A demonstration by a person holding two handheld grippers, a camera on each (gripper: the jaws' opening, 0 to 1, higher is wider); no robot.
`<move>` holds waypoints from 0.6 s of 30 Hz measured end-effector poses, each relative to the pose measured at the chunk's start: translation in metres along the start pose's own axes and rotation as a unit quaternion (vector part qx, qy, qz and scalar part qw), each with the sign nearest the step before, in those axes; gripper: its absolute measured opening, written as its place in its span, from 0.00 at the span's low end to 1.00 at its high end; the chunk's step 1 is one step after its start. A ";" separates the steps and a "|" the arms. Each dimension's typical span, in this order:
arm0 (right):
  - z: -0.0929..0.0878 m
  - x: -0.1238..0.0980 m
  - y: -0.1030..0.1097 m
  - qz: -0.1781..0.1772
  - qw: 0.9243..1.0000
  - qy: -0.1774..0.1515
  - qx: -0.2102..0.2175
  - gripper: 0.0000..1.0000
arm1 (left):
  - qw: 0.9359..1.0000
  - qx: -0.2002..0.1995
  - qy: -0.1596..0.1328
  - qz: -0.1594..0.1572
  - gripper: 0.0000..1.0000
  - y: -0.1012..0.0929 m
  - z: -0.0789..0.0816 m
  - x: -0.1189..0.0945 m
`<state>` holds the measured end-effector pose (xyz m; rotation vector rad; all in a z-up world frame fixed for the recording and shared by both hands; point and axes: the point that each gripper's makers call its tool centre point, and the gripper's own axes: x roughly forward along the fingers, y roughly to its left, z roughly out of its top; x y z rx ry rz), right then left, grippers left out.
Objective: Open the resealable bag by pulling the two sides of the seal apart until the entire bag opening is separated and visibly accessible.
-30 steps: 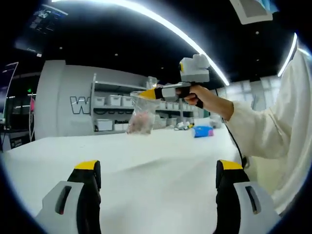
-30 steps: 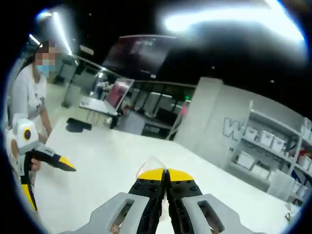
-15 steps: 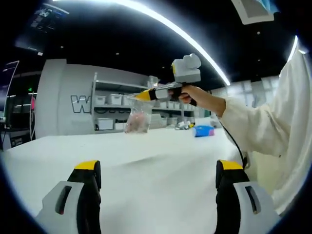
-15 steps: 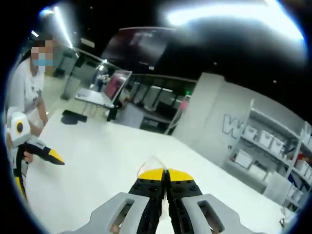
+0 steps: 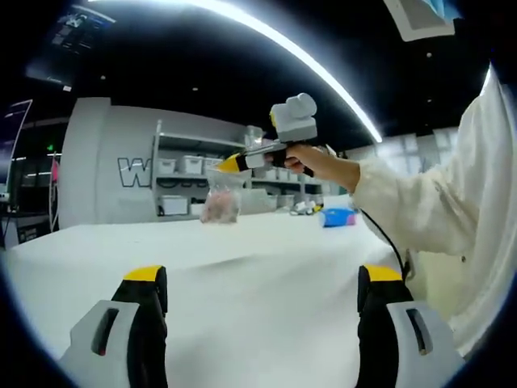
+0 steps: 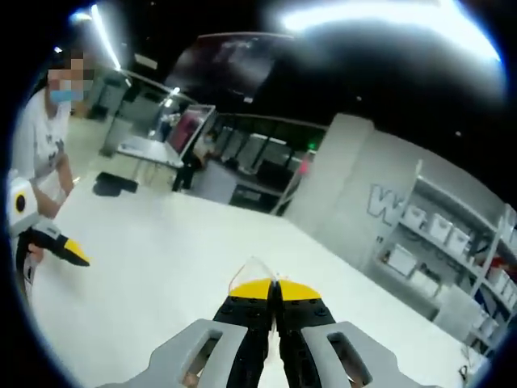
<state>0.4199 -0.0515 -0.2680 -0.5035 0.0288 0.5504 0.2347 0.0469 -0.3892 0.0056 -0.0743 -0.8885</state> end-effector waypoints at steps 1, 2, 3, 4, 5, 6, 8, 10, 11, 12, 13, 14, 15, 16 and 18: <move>-0.001 0.002 -0.001 0.000 1.000 0.002 0.000 0.00 | 1.000 0.000 0.000 0.000 0.97 0.000 0.000 0.000; -0.003 0.004 -0.002 -0.001 1.000 0.004 0.000 0.00 | 1.000 0.001 0.000 0.000 0.97 0.000 0.000 0.000; -0.003 0.006 -0.002 -0.001 1.000 0.005 0.000 0.00 | 1.000 0.001 0.001 0.000 0.97 0.000 0.000 0.000; -0.004 0.007 -0.003 -0.002 1.000 0.007 0.001 0.00 | 1.000 0.000 0.001 0.000 0.97 0.000 -0.001 0.000; -0.004 0.008 -0.004 -0.005 1.000 0.004 0.002 0.00 | 1.000 0.000 0.001 0.000 0.97 0.000 -0.001 0.000; -0.004 0.009 -0.004 -0.006 1.000 0.003 0.002 0.00 | 1.000 0.000 0.000 0.000 0.97 0.000 -0.001 0.000; -0.005 0.011 -0.006 -0.007 1.000 0.000 0.007 0.00 | 1.000 0.000 0.001 0.000 0.97 0.000 -0.001 0.000; -0.006 0.014 -0.006 -0.007 1.000 0.003 0.008 0.00 | 1.000 0.003 0.002 -0.001 0.97 -0.002 -0.002 0.000; -0.007 0.015 -0.006 -0.008 1.000 0.004 0.007 0.00 | 1.000 0.004 0.002 -0.001 0.97 -0.002 -0.002 0.000; -0.008 0.016 -0.006 -0.008 1.000 0.005 0.007 0.00 | 1.000 0.004 0.002 -0.001 0.97 -0.003 -0.002 0.000; -0.009 0.017 -0.006 -0.007 1.000 0.007 0.007 0.00 | 1.000 0.004 0.002 -0.001 0.97 -0.003 -0.002 0.000; -0.009 0.019 -0.006 -0.007 1.000 0.008 0.005 0.00 | 1.000 0.004 0.002 -0.001 0.97 -0.003 -0.002 0.000; -0.010 0.020 -0.006 -0.008 1.000 0.010 0.004 0.00 | 1.000 0.003 0.002 -0.001 0.97 -0.003 -0.002 -0.001; -0.011 0.021 -0.007 -0.008 1.000 0.011 0.002 0.00 | 1.000 0.003 0.001 -0.001 0.97 -0.003 -0.002 -0.001; -0.012 0.023 -0.007 -0.007 1.000 0.012 0.003 0.00 | 1.000 0.000 -0.001 0.000 0.97 -0.002 -0.001 -0.001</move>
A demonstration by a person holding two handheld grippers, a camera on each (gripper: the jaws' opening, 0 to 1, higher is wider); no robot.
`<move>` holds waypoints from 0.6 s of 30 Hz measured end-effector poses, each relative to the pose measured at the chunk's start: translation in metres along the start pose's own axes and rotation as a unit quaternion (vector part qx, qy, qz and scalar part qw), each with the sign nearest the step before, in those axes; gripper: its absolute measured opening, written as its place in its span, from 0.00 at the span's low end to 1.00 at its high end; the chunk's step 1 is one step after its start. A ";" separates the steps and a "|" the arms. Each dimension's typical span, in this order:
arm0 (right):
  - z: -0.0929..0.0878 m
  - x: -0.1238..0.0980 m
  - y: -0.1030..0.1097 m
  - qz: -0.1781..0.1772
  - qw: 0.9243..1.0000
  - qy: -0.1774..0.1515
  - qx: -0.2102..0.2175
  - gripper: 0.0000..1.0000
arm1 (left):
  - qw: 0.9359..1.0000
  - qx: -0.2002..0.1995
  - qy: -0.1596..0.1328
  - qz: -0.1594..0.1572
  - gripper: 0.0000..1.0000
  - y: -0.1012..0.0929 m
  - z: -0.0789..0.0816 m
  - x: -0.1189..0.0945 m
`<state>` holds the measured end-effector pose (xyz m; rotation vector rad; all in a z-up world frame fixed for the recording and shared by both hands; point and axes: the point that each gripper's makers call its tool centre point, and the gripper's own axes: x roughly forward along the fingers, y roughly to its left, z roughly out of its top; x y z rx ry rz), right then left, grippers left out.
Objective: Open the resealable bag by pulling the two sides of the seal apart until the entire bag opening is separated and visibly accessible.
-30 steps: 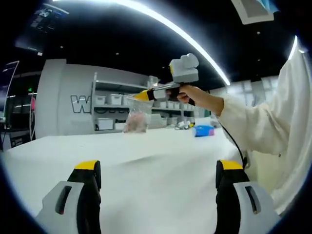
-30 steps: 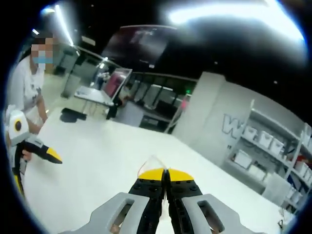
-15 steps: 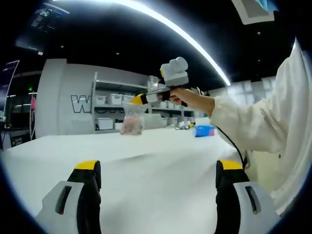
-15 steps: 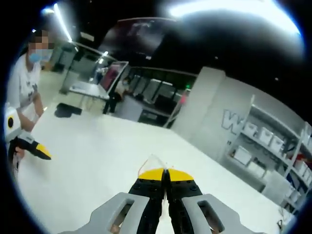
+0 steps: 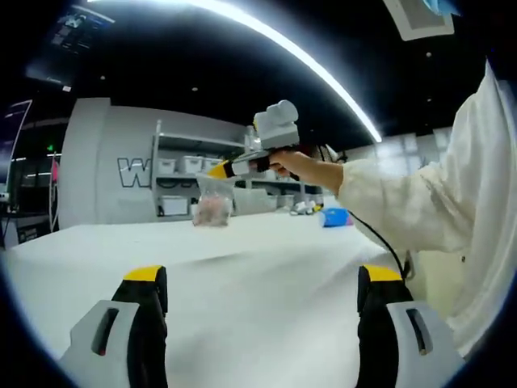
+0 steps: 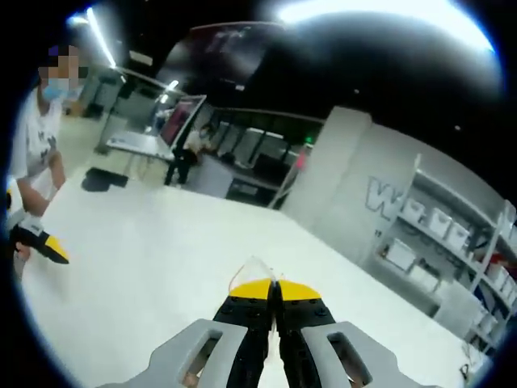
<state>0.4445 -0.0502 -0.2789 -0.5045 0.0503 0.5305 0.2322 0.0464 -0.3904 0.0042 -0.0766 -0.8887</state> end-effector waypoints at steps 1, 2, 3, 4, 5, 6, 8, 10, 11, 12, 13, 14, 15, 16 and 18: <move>-0.001 0.001 0.000 0.000 1.000 0.001 0.000 0.00 | 1.000 -0.002 -0.001 0.000 0.97 0.000 0.000 0.000; -0.002 0.003 0.000 0.000 1.000 0.003 0.000 0.00 | 1.000 -0.003 0.000 -0.001 0.97 0.000 0.000 0.000; -0.003 0.005 -0.002 0.000 1.000 0.004 0.000 0.00 | 1.000 -0.004 -0.001 -0.001 0.97 0.000 0.000 -0.001; -0.003 0.007 -0.002 0.000 1.000 0.005 0.000 0.00 | 1.000 -0.004 -0.001 -0.001 0.97 -0.001 0.000 -0.001; -0.004 0.009 -0.003 0.000 1.000 0.006 0.000 0.00 | 1.000 -0.003 -0.001 -0.001 0.97 -0.001 0.000 -0.001; -0.004 0.010 -0.004 -0.001 1.000 0.007 0.001 0.00 | 1.000 -0.003 -0.001 -0.001 0.97 -0.001 0.000 -0.001; -0.005 0.013 -0.006 -0.001 1.000 0.008 0.003 0.00 | 1.000 -0.002 -0.001 -0.001 0.97 -0.001 0.000 -0.001; -0.006 0.015 -0.007 -0.001 1.000 0.007 0.006 0.00 | 1.000 -0.003 -0.001 -0.001 0.97 -0.001 0.000 -0.001; -0.005 0.015 -0.008 -0.001 1.000 0.007 0.008 0.00 | 1.000 -0.004 -0.001 -0.001 0.97 -0.001 0.000 -0.001; -0.006 0.016 -0.008 -0.001 1.000 0.007 0.008 0.00 | 1.000 -0.004 -0.001 -0.001 0.97 -0.001 0.000 -0.001; -0.006 0.017 -0.009 -0.001 1.000 0.007 0.009 0.00 | 1.000 -0.005 -0.002 -0.001 0.97 -0.001 0.000 -0.001; -0.006 0.018 -0.010 -0.002 1.000 0.007 0.009 0.00 | 1.000 -0.006 -0.002 -0.001 0.97 -0.001 0.000 -0.001; -0.006 0.019 -0.011 -0.003 1.000 0.008 0.010 0.00 | 1.000 -0.006 -0.002 -0.001 0.97 -0.002 0.000 -0.001; -0.007 0.020 -0.011 -0.003 1.000 0.009 0.010 0.00 | 1.000 -0.005 -0.002 -0.001 0.97 -0.002 0.000 -0.001; -0.008 0.022 -0.013 -0.004 1.000 0.011 0.010 0.00 | 1.000 -0.005 -0.002 -0.002 0.97 -0.002 0.000 -0.001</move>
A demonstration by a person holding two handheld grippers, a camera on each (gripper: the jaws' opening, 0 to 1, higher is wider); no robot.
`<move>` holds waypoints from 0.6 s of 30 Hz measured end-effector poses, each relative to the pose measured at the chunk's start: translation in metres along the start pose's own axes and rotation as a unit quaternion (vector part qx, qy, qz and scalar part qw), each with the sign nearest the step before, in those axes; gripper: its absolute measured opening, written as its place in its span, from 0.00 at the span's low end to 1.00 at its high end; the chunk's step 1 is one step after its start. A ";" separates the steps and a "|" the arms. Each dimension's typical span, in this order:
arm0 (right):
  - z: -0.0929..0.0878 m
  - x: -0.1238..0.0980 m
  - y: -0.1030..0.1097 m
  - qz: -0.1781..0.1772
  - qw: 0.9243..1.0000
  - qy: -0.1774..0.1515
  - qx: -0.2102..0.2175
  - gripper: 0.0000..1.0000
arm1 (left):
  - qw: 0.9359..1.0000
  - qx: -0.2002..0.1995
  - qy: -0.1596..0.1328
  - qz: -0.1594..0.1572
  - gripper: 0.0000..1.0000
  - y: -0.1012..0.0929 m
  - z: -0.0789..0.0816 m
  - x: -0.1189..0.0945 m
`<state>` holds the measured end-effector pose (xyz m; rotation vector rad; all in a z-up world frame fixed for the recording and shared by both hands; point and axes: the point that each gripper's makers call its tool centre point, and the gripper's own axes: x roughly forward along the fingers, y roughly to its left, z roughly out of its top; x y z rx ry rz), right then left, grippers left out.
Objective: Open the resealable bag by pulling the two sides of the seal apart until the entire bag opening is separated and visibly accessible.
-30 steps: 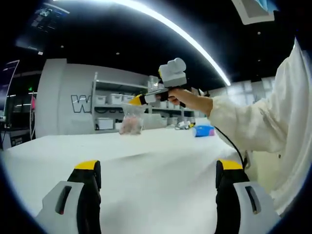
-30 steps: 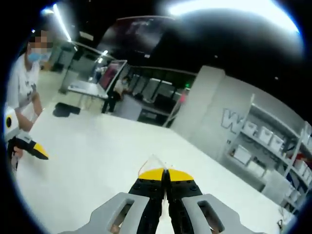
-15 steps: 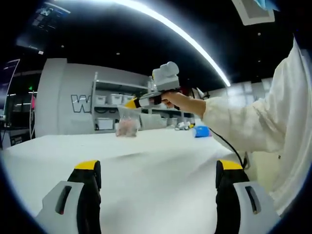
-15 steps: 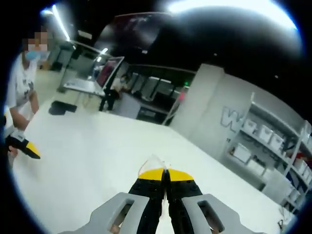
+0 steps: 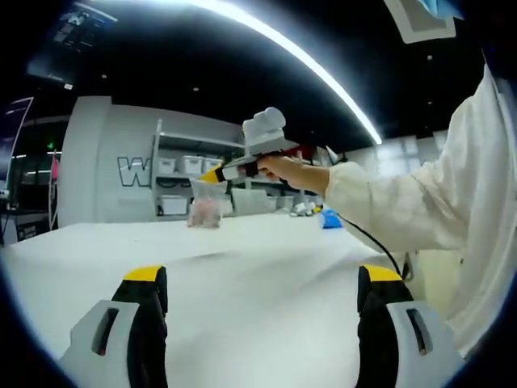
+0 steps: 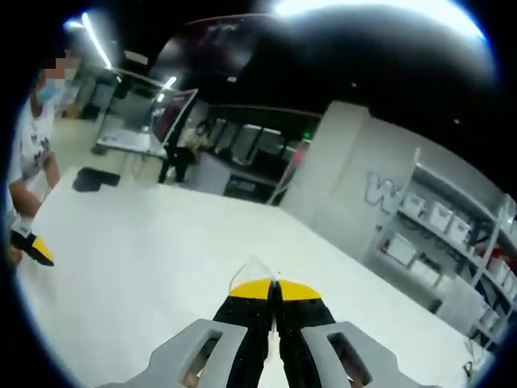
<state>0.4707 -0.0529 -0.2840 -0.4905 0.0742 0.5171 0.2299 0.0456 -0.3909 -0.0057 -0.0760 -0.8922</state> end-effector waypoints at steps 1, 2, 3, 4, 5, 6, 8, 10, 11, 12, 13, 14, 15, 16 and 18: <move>-0.001 0.001 -0.001 -0.001 1.000 0.001 0.000 0.00 | 1.000 0.000 0.000 0.000 0.97 0.000 0.000 0.000; -0.001 0.001 -0.001 -0.002 1.000 0.002 0.000 0.00 | 1.000 0.000 0.000 0.000 0.97 0.000 0.000 0.000; -0.002 0.002 -0.002 -0.002 1.000 0.003 0.001 0.00 | 1.000 0.000 0.000 0.000 0.97 -0.001 0.000 0.000; -0.003 0.003 -0.003 -0.002 1.000 0.004 0.002 0.00 | 1.000 0.000 -0.001 0.000 0.97 -0.001 0.000 0.000; -0.004 0.004 -0.005 -0.003 1.000 0.005 0.002 0.00 | 1.000 0.000 -0.001 0.000 0.97 -0.001 0.000 0.000; -0.005 0.005 -0.006 -0.004 1.000 0.006 0.003 0.00 | 1.000 0.000 -0.001 0.001 0.97 -0.001 0.000 0.000; -0.006 0.006 -0.008 -0.005 1.000 0.007 0.006 0.00 | 1.000 -0.001 -0.002 0.001 0.97 -0.001 0.000 -0.001; -0.007 0.009 -0.010 -0.006 1.000 0.008 0.008 0.00 | 1.000 -0.002 -0.002 0.000 0.97 -0.002 -0.001 -0.001; -0.008 0.010 -0.012 -0.006 1.000 0.009 0.009 0.00 | 1.000 -0.001 -0.001 0.000 0.97 -0.002 -0.001 -0.001; -0.009 0.012 -0.013 -0.007 1.000 0.011 0.010 0.00 | 1.000 -0.001 -0.001 0.000 0.97 -0.003 -0.001 -0.001; -0.010 0.013 -0.014 -0.007 1.000 0.011 0.010 0.00 | 1.000 -0.001 -0.001 0.000 0.97 -0.003 -0.001 -0.001; -0.010 0.015 -0.015 -0.007 1.000 0.013 0.011 0.00 | 1.000 -0.001 -0.001 0.000 0.97 -0.003 -0.001 -0.001; -0.011 0.016 -0.015 -0.008 1.000 0.014 0.011 0.00 | 1.000 -0.001 -0.001 0.000 0.97 -0.003 -0.002 -0.001; -0.013 0.018 -0.016 -0.008 1.000 0.016 0.012 0.00 | 1.000 -0.001 0.000 0.000 0.97 -0.003 -0.002 -0.001; -0.015 0.021 -0.017 -0.008 1.000 0.019 0.012 0.00 | 1.000 -0.002 -0.001 0.000 0.97 -0.003 -0.002 -0.001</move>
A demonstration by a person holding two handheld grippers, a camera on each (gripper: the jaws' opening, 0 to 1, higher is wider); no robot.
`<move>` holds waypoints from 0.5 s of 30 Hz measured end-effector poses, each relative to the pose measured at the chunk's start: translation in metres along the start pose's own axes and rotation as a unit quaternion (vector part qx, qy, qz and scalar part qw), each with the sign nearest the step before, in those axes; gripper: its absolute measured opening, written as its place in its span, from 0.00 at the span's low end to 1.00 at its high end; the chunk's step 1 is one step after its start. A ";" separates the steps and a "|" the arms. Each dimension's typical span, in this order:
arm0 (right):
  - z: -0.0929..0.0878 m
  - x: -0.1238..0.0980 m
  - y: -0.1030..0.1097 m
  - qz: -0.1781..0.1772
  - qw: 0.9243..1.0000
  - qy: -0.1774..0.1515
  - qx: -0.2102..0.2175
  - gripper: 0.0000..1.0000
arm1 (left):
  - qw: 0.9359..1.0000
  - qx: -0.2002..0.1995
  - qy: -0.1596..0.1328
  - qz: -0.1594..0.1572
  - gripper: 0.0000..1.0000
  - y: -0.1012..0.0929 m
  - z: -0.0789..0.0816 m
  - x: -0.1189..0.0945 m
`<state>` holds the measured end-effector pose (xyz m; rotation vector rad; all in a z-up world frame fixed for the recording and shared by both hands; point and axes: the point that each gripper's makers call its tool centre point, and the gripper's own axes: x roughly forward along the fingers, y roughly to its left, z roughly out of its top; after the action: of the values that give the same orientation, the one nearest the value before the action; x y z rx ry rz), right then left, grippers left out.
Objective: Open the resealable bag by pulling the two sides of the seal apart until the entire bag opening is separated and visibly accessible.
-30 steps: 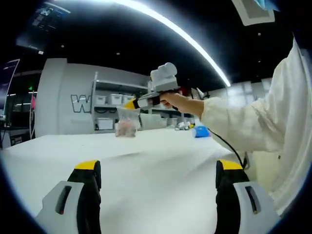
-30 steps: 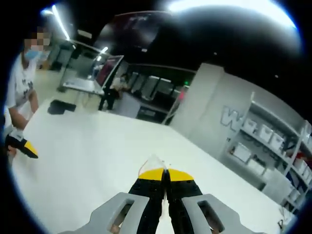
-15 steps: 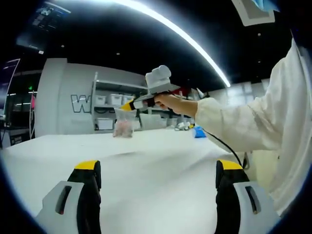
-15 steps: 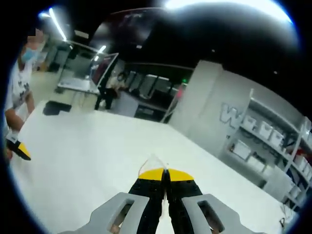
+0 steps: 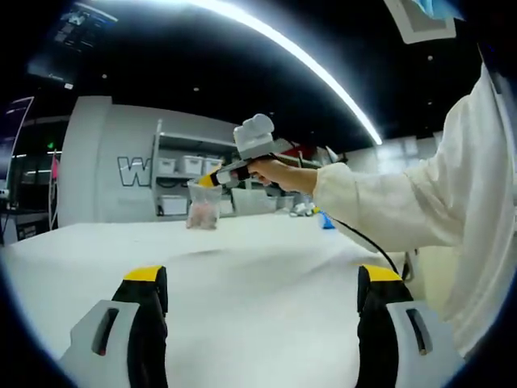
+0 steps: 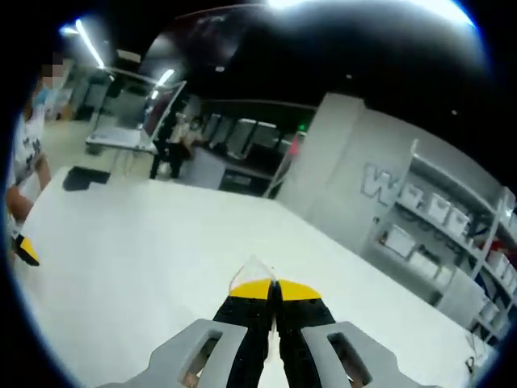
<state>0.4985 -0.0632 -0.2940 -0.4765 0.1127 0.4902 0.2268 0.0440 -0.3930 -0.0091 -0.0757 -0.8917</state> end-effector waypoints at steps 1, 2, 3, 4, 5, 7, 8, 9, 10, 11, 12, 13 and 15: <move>-0.001 0.001 -0.001 0.000 1.000 0.001 0.000 0.00 | 1.000 0.000 0.000 0.000 0.97 0.000 0.000 0.000; -0.002 0.004 -0.002 -0.001 1.000 0.003 0.002 0.00 | 1.000 0.001 0.001 0.000 0.97 0.000 0.000 0.001; -0.003 0.006 -0.004 -0.002 1.000 0.004 0.003 0.00 | 1.000 0.001 0.002 0.000 0.97 0.000 0.000 0.001; -0.004 0.008 -0.005 -0.003 1.000 0.005 0.004 0.00 | 1.000 0.001 0.002 0.000 0.97 0.000 -0.001 0.001; -0.005 0.009 -0.007 -0.004 1.000 0.006 0.006 0.00 | 1.000 0.001 0.003 0.000 0.97 0.000 -0.001 0.001; -0.006 0.012 -0.009 -0.006 1.000 0.007 0.007 0.00 | 1.000 0.001 0.003 0.000 0.97 0.000 -0.001 0.001; -0.006 0.014 -0.011 -0.008 1.000 0.009 0.007 0.00 | 1.000 0.001 0.003 0.000 0.97 0.001 -0.001 0.002; -0.007 0.015 -0.013 -0.010 1.000 0.011 0.005 0.00 | 1.000 0.000 0.003 -0.001 0.97 0.001 -0.001 0.002; -0.007 0.016 -0.014 -0.011 1.000 0.012 0.005 0.00 | 1.000 0.000 0.003 -0.001 0.97 0.001 -0.001 0.002; -0.007 0.017 -0.017 -0.014 1.000 0.013 0.005 0.00 | 1.000 -0.001 0.003 -0.001 0.97 0.002 0.000 0.003; -0.007 0.019 -0.020 -0.015 1.000 0.013 0.007 0.00 | 1.000 -0.001 0.003 -0.001 0.97 0.002 0.000 0.003; -0.006 0.020 -0.022 -0.017 1.000 0.013 0.009 0.00 | 1.000 -0.001 0.003 -0.001 0.97 0.002 0.000 0.003; -0.006 0.021 -0.025 -0.019 1.000 0.013 0.012 0.00 | 1.000 0.000 0.004 0.000 0.97 0.002 0.000 0.003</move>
<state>0.5289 -0.0762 -0.2938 -0.4604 0.1334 0.4446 0.2301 0.0428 -0.3931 -0.0051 -0.0694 -0.8915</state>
